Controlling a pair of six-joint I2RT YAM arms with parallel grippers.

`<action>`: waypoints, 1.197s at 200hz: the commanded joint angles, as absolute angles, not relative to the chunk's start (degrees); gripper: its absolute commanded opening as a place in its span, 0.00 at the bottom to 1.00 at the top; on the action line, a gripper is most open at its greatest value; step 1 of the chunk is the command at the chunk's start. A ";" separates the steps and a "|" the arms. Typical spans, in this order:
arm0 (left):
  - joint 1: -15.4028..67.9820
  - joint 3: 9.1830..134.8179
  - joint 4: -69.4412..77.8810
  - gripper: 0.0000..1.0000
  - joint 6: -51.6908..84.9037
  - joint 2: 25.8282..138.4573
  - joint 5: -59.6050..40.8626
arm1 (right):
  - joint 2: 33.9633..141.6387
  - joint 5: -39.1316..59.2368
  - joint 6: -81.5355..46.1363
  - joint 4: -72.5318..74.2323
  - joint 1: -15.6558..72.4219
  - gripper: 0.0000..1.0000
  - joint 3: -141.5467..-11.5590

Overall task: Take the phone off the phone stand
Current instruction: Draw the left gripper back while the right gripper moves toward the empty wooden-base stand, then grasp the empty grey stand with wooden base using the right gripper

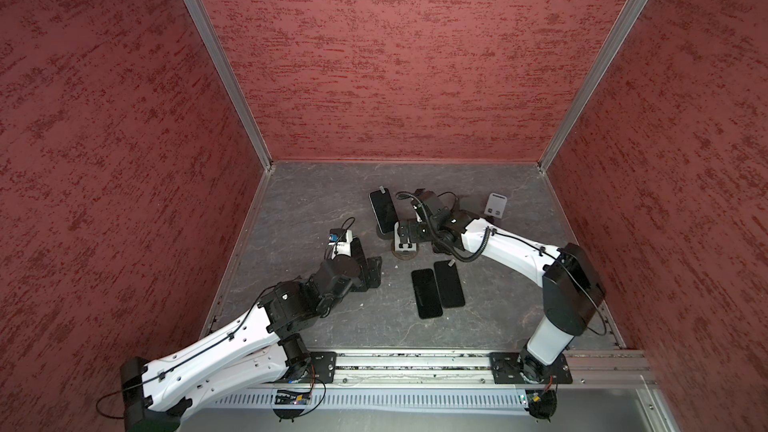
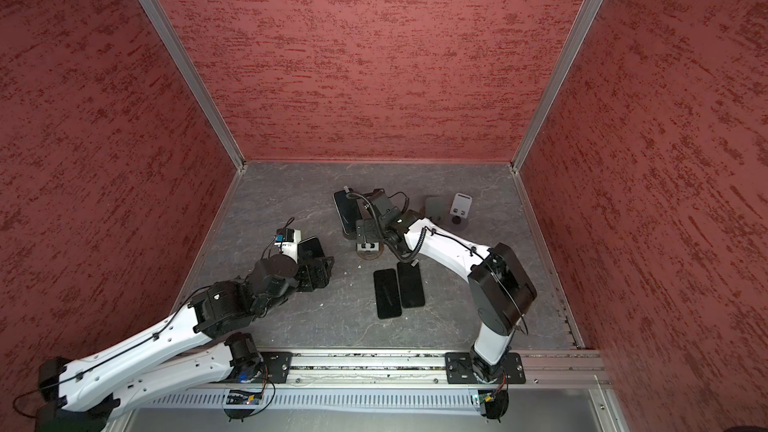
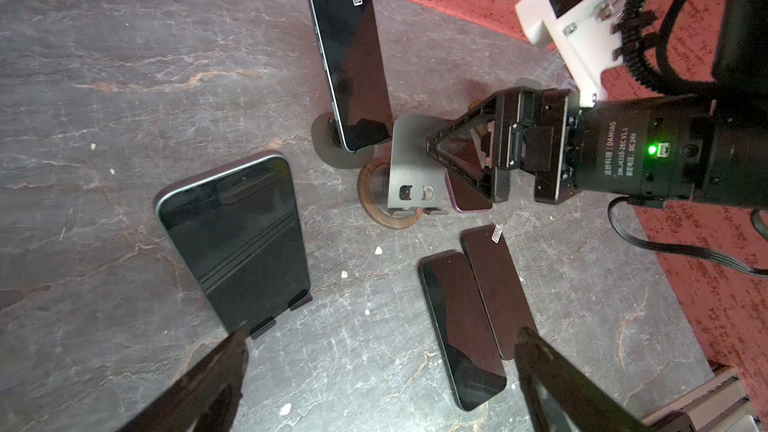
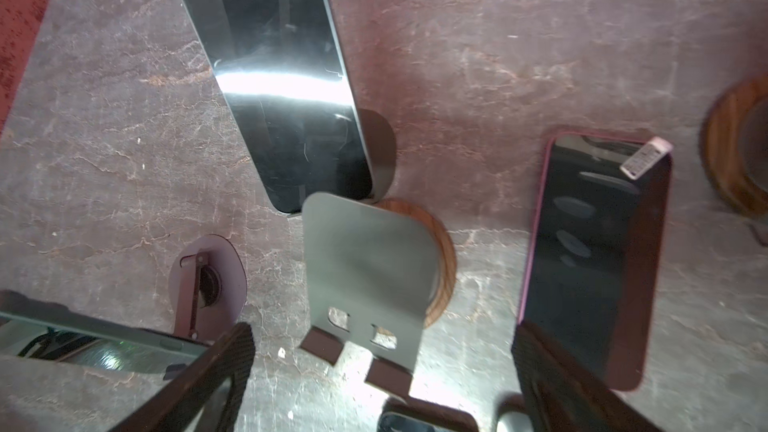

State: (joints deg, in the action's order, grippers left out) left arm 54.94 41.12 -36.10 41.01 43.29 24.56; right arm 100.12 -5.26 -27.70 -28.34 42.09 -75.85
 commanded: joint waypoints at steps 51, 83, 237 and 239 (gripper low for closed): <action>54.32 38.87 -38.57 1.00 42.03 39.66 26.37 | 106.42 -13.58 -30.03 -32.83 44.54 0.99 -82.44; 53.97 38.59 -39.11 1.00 41.90 39.35 26.28 | 107.96 -13.57 -30.82 -32.43 45.17 0.99 -82.98; 53.09 35.85 -44.27 1.00 42.98 31.75 26.32 | 112.82 -17.88 -36.25 -32.64 47.76 0.86 -85.12; 53.04 35.90 -44.47 1.00 42.98 31.73 26.40 | 112.86 -17.96 -36.24 -32.68 47.84 0.86 -85.18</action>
State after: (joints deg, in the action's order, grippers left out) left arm 53.54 36.27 -42.61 42.22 32.62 25.63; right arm 111.63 -15.09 -34.57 -31.81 46.96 -83.00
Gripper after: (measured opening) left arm 0.996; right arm 0.871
